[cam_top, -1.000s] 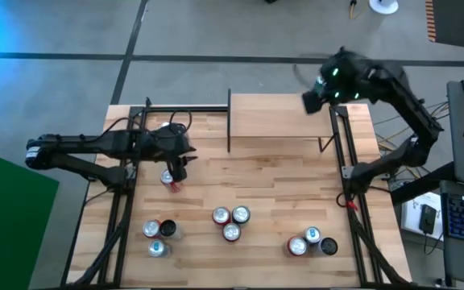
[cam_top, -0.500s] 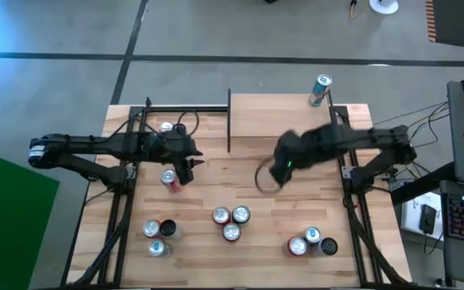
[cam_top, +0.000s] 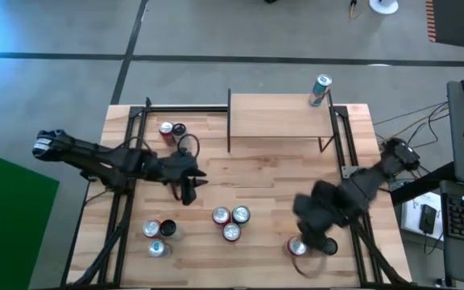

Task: Place canned beverage on shelf
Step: Put the right blue soda can on the shelf aligned with the other blue soda can

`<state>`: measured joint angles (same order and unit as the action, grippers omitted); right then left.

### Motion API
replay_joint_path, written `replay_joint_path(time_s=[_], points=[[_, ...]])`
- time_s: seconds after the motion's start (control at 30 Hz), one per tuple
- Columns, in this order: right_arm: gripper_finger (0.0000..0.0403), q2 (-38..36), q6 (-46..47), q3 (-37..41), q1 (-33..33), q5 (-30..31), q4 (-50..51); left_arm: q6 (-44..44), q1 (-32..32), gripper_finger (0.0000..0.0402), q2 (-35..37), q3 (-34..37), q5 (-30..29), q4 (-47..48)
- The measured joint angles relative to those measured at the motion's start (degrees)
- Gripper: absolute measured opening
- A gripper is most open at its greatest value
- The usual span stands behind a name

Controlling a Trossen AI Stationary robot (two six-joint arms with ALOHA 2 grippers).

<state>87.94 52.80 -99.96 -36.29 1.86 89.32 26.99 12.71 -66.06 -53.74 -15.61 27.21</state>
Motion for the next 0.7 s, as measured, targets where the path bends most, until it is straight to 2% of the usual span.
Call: replay_joint_path(time_s=[0.2,0.33,0.5,0.7], points=[[0.0336,0.94,-4.44,1.76,-3.59,2.13,-0.2,4.54,3.52,0.0117,-0.6,0.0,-0.53,-0.04],[0.0336,1.4,-5.22,5.9,-3.96,1.28,-1.6,9.31,4.74,0.015,-1.32,0.0,-0.42,-0.45],[0.0336,1.4,-5.85,10.3,-4.76,0.3,-8.73,14.11,5.75,0.0198,-1.88,0.0,-0.42,-0.42],[0.0336,1.31,-6.96,14.58,-5.03,-0.75,-11.36,15.54,6.03,0.0213,-1.9,0.0,-0.48,-0.72]])
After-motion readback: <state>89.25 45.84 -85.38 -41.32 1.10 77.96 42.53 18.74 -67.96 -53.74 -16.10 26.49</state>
